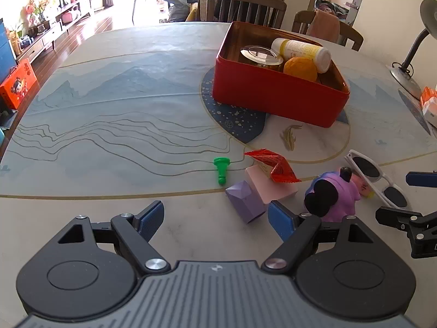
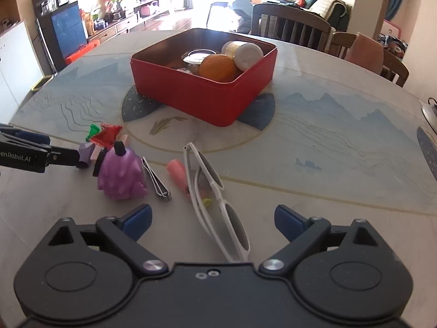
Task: Organize rigid objects
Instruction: 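Withdraw both tools from the tin toward the purple toy and sunglasses, then grasp the lavender block with the left tool while the right tool grasps the white sunglasses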
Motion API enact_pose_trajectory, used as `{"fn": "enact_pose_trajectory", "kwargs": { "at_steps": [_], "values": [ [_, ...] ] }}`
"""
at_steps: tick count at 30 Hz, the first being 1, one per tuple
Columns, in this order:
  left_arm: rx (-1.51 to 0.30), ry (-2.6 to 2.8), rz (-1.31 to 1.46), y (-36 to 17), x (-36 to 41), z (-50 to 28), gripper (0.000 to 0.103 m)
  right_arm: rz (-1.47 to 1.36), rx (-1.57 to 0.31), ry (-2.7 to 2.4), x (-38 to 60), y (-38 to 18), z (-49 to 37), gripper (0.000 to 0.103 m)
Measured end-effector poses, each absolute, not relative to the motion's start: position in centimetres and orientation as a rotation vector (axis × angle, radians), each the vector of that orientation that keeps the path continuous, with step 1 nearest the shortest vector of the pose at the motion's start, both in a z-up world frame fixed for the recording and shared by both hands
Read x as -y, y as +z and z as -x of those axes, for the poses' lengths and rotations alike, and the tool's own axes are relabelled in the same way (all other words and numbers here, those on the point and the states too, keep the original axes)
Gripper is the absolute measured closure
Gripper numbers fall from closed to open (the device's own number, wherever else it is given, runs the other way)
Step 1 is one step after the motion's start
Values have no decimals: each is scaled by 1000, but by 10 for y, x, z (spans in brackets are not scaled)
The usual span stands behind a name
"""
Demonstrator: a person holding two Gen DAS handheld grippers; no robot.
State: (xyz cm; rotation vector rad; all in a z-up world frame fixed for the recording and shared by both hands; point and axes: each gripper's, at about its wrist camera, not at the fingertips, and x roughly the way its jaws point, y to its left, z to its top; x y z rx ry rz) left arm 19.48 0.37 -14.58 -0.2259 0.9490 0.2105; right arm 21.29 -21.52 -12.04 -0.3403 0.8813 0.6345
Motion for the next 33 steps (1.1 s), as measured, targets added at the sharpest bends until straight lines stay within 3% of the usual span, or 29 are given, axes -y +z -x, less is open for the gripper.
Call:
{"fn": "enact_pose_trajectory", "kwargs": {
  "at_steps": [22, 27, 33],
  "values": [
    [-969, 185, 179, -156, 1, -210, 25, 462, -898, 744, 199, -133, -224, 48],
    [-968, 201, 160, -155, 0, -210, 39, 458, -902, 744, 200, -133, -223, 55],
    [-971, 203, 163, -152, -5, -211, 67, 434, -917, 736, 209, -132, -220, 69]
  ]
}}
